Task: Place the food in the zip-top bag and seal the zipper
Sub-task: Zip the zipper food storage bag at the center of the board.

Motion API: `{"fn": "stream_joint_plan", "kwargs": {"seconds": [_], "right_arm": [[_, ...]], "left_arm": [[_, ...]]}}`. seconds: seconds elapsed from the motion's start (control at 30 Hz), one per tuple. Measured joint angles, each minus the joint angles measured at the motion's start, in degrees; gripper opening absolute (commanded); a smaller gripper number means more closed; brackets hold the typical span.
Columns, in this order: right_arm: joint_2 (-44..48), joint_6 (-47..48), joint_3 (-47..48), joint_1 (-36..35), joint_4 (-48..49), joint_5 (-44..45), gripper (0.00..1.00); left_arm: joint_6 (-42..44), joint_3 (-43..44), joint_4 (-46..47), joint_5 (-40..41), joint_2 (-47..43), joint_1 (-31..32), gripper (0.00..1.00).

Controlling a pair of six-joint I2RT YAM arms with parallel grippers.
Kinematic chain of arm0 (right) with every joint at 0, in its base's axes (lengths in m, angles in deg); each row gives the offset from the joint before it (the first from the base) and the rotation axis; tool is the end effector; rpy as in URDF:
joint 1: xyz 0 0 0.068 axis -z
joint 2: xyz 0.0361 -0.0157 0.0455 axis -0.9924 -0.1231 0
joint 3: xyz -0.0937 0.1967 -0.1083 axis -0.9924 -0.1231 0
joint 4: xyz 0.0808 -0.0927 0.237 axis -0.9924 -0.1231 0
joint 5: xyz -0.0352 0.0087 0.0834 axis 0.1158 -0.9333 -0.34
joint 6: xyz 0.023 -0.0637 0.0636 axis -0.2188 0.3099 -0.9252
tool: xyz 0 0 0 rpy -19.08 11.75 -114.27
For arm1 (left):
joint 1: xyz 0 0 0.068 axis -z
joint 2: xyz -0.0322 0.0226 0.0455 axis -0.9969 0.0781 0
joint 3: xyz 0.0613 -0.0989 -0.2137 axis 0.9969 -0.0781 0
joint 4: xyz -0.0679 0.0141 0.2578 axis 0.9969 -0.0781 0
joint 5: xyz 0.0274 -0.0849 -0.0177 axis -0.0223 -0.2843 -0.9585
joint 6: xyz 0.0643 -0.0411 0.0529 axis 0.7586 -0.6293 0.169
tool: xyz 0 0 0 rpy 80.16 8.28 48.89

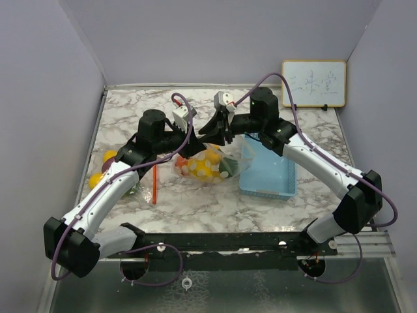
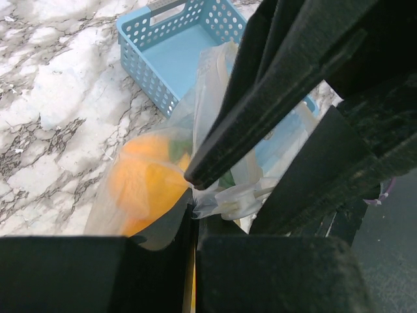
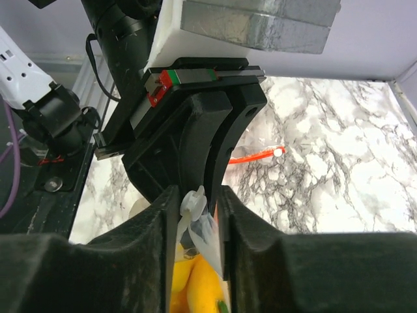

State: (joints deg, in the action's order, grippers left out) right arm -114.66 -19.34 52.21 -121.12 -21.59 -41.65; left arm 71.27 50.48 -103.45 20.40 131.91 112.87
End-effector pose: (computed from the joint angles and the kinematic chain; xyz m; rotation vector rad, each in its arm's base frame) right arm 0.2634 0.2911 0.3357 -1.3385 1.2977 1.1375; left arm 0.2577 -0.1850 0.3032 0.6367 1.9200 -1.0275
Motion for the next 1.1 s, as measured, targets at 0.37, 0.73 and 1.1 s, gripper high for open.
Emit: {"fn": "stream_joint_plan", "kwargs": {"seconds": [0.37,0.73,1.1], "right_arm": [[-0.57,-0.66,1.79,-0.02,-4.96,7.45,0.02],[1.97,0.72,-1.49,-0.20,-8.24,16.55,0.02],[4.28,0.52,-2.99,2.71,-10.05,16.35,0.02]], "left_arm": [[0.07,0.00,-0.50,-0.02,0.00,-0.63,0.00],[0.04,0.00,-0.66,-1.55,-0.66,-2.71,0.00],[-0.09,-0.44,0.22,-3.61,-1.55,-4.87,0.00]]}}
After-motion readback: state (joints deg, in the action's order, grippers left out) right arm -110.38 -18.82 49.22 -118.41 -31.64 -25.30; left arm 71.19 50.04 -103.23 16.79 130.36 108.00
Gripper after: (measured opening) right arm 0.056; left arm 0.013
